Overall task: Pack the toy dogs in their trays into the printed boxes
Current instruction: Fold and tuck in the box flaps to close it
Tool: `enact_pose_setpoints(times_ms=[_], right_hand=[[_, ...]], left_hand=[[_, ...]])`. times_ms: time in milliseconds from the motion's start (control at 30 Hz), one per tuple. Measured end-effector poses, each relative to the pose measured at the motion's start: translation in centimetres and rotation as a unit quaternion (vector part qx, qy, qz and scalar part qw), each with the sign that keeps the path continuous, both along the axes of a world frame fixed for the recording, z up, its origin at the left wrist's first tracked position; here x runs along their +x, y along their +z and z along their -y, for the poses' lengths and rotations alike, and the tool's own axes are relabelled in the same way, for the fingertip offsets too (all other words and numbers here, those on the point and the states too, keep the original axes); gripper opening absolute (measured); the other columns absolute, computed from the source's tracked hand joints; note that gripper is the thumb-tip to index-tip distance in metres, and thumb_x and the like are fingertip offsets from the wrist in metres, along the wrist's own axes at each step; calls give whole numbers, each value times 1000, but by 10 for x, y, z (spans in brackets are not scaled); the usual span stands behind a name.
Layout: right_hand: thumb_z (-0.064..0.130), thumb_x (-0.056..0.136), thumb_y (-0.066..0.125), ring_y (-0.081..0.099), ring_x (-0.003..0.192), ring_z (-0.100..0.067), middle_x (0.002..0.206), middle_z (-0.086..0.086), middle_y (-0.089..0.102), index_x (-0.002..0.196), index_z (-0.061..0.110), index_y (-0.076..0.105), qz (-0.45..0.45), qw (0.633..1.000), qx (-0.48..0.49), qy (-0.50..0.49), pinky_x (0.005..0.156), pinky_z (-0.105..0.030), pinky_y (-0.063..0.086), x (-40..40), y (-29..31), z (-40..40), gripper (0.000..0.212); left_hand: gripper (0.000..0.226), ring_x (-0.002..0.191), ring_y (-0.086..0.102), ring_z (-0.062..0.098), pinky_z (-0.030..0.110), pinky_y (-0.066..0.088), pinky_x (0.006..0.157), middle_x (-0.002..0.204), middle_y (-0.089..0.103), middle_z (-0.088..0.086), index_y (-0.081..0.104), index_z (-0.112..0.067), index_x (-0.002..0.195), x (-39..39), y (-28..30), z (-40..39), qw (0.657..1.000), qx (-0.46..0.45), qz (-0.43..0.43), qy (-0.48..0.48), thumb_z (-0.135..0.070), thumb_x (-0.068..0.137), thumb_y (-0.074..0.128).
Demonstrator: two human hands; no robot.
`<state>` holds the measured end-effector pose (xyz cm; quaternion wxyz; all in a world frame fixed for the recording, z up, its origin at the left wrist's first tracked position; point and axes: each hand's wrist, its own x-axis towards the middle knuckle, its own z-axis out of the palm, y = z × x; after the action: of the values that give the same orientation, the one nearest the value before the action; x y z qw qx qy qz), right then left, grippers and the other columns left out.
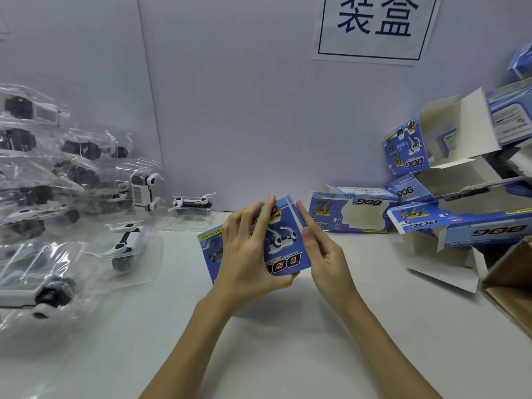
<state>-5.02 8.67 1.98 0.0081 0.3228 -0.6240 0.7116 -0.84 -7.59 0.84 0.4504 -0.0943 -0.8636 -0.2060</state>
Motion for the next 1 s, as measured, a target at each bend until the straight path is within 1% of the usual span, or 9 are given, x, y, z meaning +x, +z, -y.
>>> enact_pose_setpoints(times_ms=[200,333,367,467,600,733,833,933,1000], right_hand=[[46,104,36,58,133,-5,133,34,59,151,53,40,0,999,38,30,83,-28,63,0,-2,-1,48],[42,106,38,57,133,-3,131,35,59,141,68,45,-14,999,43,25,81,-27,63,1,0,0,44],[42,106,38,59,132,-6,131,32,60,142,67,45,-18,999,40,16,82,-28,63,1,-1,1,44],[41,106,39,65,127,-12,129,28,65,151,50,44,-16,1000,22,-14,81,-33,65,1,-7,5,46],[38,107,39,67,121,-8,122,34,67,153,44,42,5,1000,18,-19,76,-30,64,-1,-8,5,47],[41,105,43,70,119,-15,124,23,71,151,45,47,26,999,6,-21,77,-34,66,-3,-10,4,46],[43,101,52,74,112,-20,122,13,75,141,50,58,21,998,-9,-60,77,-39,66,-4,-12,3,42],[43,97,57,75,108,-21,119,9,76,126,60,66,12,996,-30,-88,72,-33,66,-2,-15,3,34],[46,98,53,74,111,-17,121,10,75,127,61,64,13,996,-37,-84,69,-27,64,2,-18,8,34]], left_hand=[[122,139,38,22,46,30,120,155,39,1,26,-19,164,1,-1,2,1000,8,11,-12,-68,66,79],[122,139,38,20,46,30,120,154,40,0,26,-18,164,3,0,3,1000,9,12,-14,-68,66,80],[122,139,37,20,46,31,120,154,40,0,27,-18,163,3,1,3,1000,10,13,-15,-68,66,80],[120,139,38,22,47,30,120,153,41,1,29,-16,163,3,1,1,1000,3,13,-15,-66,66,80],[119,139,40,27,48,31,120,153,44,4,32,-16,161,2,1,1,1000,-10,19,-3,-63,65,83],[121,139,40,28,45,28,120,153,44,6,33,-14,161,4,1,-1,1000,-13,15,2,-61,63,86],[122,138,41,28,44,28,120,152,44,5,32,-14,162,6,2,0,1000,-20,10,5,-60,63,87],[120,138,41,29,45,29,119,152,44,6,33,-14,161,6,3,-2,1000,-25,11,3,-63,65,84],[119,138,42,30,45,29,120,152,44,6,33,-15,161,7,2,-3,1000,-17,14,5,-64,65,83]])
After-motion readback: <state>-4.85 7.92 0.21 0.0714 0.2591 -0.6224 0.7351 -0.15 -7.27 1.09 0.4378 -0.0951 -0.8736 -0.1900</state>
